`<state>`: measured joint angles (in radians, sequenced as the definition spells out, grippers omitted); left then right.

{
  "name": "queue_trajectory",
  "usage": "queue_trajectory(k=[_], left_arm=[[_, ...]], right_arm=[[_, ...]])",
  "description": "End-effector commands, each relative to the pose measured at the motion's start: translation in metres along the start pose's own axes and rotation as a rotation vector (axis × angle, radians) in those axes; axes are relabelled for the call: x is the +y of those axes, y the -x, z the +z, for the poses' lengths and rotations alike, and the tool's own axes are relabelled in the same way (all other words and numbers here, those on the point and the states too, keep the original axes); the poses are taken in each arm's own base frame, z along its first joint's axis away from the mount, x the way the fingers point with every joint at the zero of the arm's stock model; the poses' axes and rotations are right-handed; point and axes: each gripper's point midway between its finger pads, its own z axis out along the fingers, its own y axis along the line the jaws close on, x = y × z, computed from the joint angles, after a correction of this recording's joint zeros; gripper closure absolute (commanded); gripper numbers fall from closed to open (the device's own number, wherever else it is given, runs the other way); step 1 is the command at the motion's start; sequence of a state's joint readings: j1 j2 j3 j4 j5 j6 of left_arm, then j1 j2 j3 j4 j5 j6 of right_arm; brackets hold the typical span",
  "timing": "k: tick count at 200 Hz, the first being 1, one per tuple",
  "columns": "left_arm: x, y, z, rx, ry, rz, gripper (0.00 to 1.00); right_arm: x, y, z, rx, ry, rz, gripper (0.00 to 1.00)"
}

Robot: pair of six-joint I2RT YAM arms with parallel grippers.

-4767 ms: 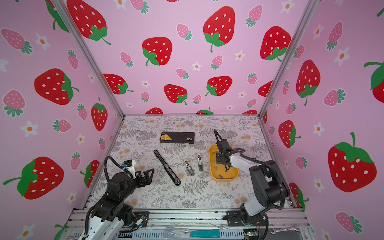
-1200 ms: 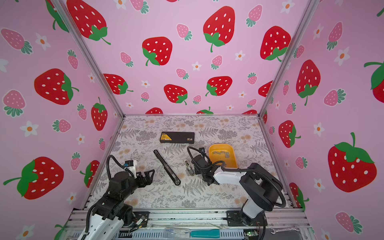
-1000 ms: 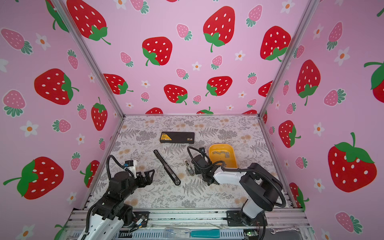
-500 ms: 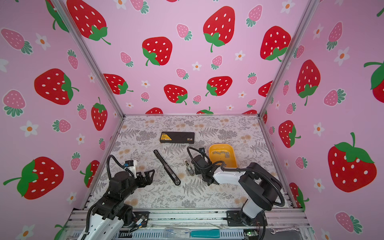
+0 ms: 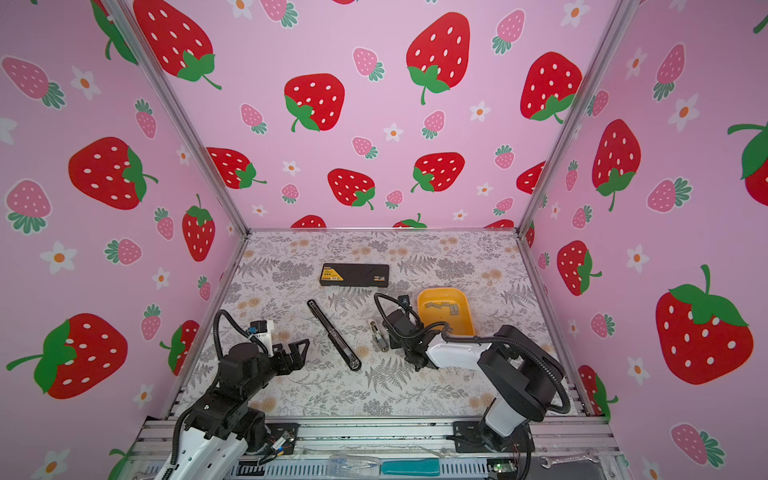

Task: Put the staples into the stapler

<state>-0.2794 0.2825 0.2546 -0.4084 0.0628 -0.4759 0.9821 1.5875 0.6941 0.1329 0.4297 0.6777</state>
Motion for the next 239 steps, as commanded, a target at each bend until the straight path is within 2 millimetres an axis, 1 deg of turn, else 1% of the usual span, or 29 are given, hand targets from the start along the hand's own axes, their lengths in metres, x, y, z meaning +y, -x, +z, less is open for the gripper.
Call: queue_trajectory(k=[1, 63, 148, 185, 221, 239], left_arm=[[-0.002, 0.006, -0.001, -0.021, -0.006, -0.007, 0.01], [-0.002, 0.006, -0.001, -0.021, -0.006, -0.006, 0.01], [-0.002, 0.006, -0.001, -0.021, -0.006, -0.008, 0.01], [-0.001, 0.005, -0.001, -0.019, -0.006, -0.007, 0.01], [-0.002, 0.005, -0.001, -0.018, -0.009, -0.006, 0.01], [-0.002, 0.005, 0.000, -0.018, -0.009, -0.007, 0.01]], right_arm=[[-0.002, 0.000, -0.005, -0.008, -0.003, -0.006, 0.88], [-0.001, -0.010, 0.003, 0.022, -0.007, -0.013, 0.88], [-0.002, -0.014, 0.007, 0.032, -0.020, -0.018, 0.88], [-0.005, -0.018, 0.006, 0.042, -0.020, -0.012, 0.89], [-0.007, -0.022, 0.000, 0.040, -0.014, -0.002, 0.89], [-0.007, -0.022, -0.004, 0.035, -0.007, -0.002, 0.85]])
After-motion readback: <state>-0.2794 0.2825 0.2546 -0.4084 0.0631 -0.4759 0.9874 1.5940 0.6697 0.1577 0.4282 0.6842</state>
